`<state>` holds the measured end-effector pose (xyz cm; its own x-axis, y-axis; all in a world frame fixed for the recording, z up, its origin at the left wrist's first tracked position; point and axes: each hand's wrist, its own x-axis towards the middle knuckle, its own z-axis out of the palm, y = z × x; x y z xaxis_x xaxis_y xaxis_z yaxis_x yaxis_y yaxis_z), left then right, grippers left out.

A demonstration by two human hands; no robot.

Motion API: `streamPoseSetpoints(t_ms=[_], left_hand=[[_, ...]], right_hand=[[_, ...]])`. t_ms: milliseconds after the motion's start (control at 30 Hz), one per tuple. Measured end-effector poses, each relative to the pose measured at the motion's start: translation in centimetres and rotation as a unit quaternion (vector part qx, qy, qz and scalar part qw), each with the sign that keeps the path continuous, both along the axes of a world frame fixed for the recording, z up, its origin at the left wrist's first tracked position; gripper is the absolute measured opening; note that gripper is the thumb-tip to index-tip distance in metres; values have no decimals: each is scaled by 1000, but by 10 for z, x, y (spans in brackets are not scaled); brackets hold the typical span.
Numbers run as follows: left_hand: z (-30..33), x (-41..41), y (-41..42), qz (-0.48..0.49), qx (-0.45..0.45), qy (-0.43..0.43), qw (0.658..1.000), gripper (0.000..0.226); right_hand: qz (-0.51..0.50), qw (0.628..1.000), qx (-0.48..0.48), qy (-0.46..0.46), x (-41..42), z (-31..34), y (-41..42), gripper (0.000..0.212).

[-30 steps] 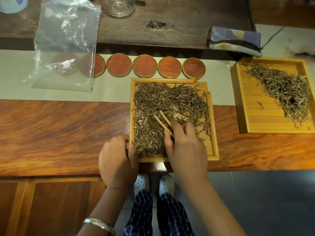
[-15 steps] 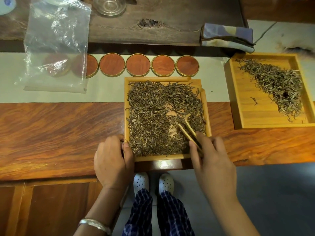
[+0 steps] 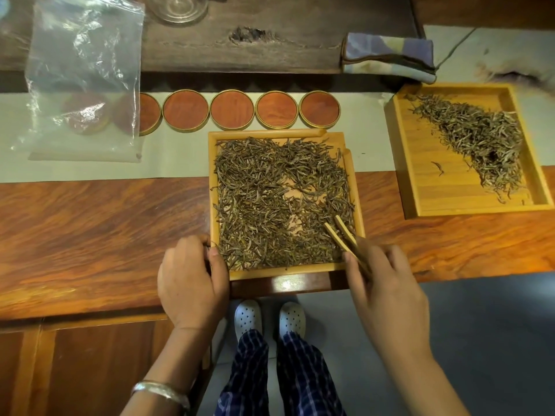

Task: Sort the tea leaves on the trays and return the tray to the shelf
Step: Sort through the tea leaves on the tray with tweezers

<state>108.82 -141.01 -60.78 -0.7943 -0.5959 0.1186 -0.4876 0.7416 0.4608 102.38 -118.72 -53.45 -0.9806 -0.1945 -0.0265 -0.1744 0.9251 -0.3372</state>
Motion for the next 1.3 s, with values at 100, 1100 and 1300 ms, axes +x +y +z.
streamPoseSetpoints(t_ms=[100, 1100, 1300], left_hand=[[0, 0, 0, 0, -7, 4, 1000, 11], [-2, -1, 0, 10, 7, -11, 1000, 10], [-1, -1, 0, 14, 9, -14, 1000, 15]], right_hand=[[26, 1000, -1, -5, 5, 0, 4, 32], [114, 993, 19, 14, -32, -1, -47, 27], [170, 985, 13, -9, -23, 0, -53, 27]])
